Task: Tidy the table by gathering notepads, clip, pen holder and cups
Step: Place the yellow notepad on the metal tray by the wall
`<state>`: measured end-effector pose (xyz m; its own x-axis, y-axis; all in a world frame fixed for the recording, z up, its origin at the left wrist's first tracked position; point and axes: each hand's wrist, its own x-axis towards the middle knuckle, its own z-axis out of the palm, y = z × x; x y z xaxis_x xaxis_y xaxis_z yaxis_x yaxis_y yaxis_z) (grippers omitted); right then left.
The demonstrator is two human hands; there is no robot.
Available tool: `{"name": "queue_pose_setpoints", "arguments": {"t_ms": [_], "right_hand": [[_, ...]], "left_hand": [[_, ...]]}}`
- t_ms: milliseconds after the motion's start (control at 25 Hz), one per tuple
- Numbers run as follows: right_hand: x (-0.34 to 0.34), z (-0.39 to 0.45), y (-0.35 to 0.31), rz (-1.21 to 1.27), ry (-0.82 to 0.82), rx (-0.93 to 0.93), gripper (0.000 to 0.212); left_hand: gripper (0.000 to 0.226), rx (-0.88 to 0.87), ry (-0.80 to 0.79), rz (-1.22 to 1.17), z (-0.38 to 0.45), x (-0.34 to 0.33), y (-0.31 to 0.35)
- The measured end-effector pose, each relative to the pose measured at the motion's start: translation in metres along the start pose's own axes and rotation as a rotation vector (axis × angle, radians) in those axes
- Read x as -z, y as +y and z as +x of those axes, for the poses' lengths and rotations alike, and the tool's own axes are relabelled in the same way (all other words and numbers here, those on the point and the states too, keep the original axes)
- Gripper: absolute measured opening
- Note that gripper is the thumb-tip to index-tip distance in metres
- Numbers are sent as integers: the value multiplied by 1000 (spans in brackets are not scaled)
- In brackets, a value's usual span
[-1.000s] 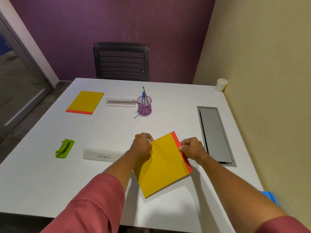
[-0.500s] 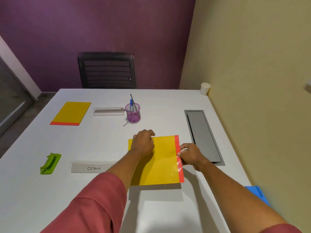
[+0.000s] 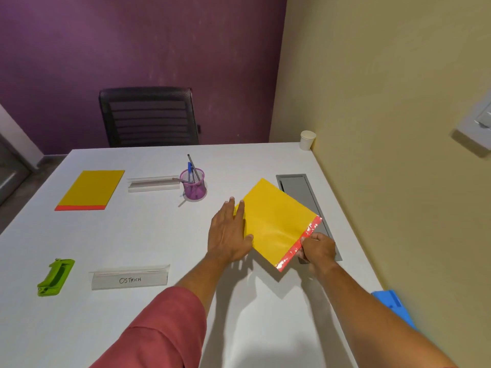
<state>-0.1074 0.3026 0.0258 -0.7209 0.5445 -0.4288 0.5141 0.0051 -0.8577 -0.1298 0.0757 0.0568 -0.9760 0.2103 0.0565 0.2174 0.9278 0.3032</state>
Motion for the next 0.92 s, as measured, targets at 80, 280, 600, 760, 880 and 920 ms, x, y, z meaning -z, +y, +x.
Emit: {"name": "queue_pose_setpoints", "arguments": {"t_ms": [80, 280, 600, 760, 880, 920], "right_hand": [[5, 12, 0, 167, 38, -94, 20], [25, 48, -1, 458, 65, -247, 14], [43, 113, 5, 554, 111, -387, 23], [41, 142, 12, 651, 140, -497, 41], [42, 154, 15, 638, 126, -506, 27], [41, 157, 14, 666, 126, -520, 26]], "left_hand": [[95, -22, -25, 42, 4, -14, 9], [99, -15, -65, 89, 24, -42, 42], [103, 69, -139, 109, 73, -83, 87], [103, 86, -182, 139, 87, -102, 96], [102, 93, -195, 140, 96, -111, 99], [102, 92, -197, 133, 99, -113, 99]]}}
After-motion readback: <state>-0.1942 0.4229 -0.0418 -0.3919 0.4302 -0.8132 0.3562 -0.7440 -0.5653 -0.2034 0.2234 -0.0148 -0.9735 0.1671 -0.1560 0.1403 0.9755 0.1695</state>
